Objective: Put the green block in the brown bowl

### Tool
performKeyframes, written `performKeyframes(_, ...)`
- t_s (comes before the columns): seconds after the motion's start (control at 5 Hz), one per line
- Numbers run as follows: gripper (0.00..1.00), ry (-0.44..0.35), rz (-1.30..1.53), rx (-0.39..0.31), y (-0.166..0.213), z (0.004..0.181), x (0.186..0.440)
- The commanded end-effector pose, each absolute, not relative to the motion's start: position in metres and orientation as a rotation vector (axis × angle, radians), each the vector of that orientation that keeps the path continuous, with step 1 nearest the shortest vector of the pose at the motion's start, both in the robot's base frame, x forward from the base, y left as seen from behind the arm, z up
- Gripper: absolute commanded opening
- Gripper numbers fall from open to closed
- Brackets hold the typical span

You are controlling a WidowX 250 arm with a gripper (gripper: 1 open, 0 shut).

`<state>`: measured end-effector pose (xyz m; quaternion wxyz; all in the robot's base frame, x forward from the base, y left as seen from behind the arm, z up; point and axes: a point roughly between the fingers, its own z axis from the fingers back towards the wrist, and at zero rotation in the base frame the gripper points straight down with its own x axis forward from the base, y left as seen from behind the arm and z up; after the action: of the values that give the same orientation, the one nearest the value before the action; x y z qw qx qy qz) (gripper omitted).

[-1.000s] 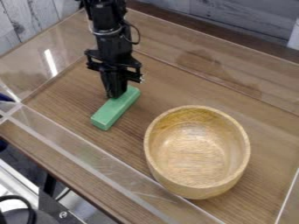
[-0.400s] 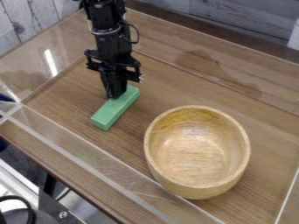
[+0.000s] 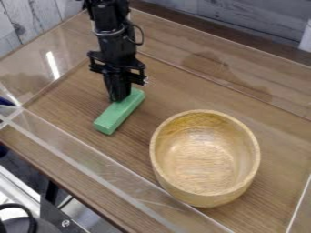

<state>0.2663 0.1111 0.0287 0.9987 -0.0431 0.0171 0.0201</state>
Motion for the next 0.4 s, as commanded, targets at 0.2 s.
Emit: performKeyframes(0.2, 0.00, 0.043, 0.047, -0.087, 0.1147, 0.0200, 0.2628)
